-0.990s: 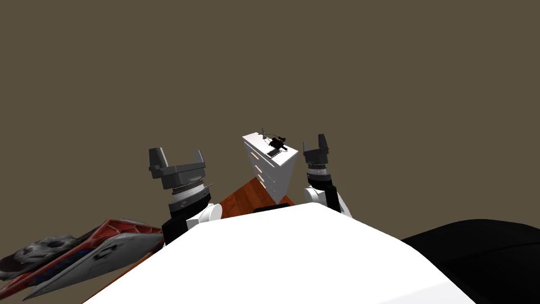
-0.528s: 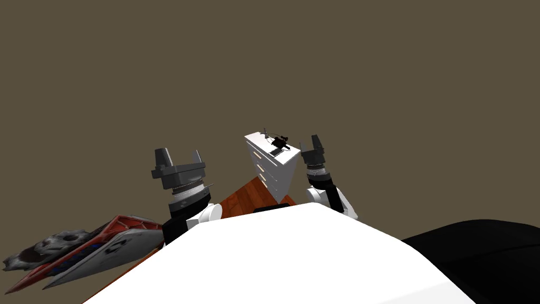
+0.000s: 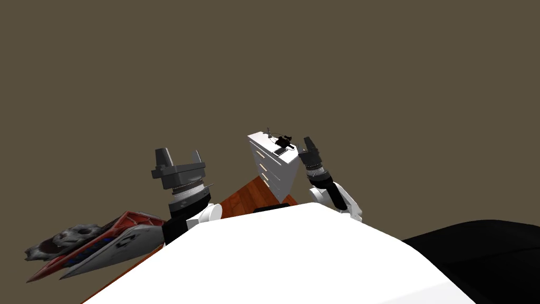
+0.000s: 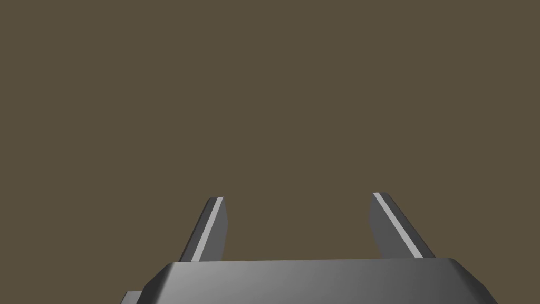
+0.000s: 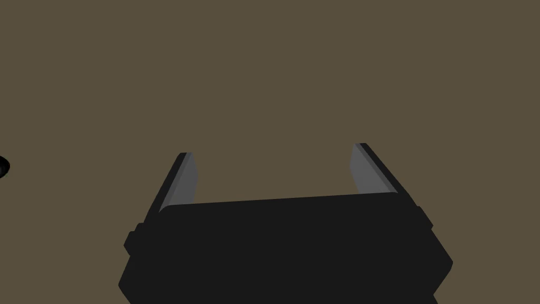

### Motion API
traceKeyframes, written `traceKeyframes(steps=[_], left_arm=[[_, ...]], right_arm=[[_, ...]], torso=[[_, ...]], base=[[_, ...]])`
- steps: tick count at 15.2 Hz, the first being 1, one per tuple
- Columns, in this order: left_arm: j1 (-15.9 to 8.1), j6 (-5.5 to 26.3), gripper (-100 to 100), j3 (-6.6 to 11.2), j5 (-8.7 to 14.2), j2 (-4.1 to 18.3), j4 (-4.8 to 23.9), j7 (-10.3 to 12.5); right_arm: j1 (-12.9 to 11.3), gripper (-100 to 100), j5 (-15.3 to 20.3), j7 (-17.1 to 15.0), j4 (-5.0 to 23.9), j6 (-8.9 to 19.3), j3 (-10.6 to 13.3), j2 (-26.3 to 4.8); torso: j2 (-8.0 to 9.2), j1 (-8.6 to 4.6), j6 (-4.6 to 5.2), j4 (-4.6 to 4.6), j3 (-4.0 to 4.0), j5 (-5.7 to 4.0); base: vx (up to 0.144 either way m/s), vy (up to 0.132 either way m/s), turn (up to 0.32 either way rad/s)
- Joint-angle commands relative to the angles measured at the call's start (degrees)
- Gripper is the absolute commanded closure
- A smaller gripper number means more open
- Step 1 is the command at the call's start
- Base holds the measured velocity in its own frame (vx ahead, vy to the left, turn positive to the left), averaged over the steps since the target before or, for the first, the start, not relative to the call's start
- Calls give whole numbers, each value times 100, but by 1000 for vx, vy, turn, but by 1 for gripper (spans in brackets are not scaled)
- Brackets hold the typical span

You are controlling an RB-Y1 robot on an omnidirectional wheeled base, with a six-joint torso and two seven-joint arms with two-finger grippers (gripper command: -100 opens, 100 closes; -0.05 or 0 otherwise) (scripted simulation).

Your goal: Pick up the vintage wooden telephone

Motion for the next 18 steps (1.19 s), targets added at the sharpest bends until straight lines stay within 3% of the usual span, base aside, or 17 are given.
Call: traceKeyframes(steps=[1, 18], left_arm=[[0, 0, 0, 0, 0, 0, 0, 0], [0, 0, 0, 0, 0, 0, 0, 0]], right_arm=[[-52, -100, 20, 19, 35, -10, 21, -286], [-415, -100, 231, 204, 255, -78, 281, -2368]], torso=[[0, 0, 0, 0, 0, 0], [-5, 2, 0, -1, -3, 0]], base=[[-3, 71, 30], [4, 65, 25]])
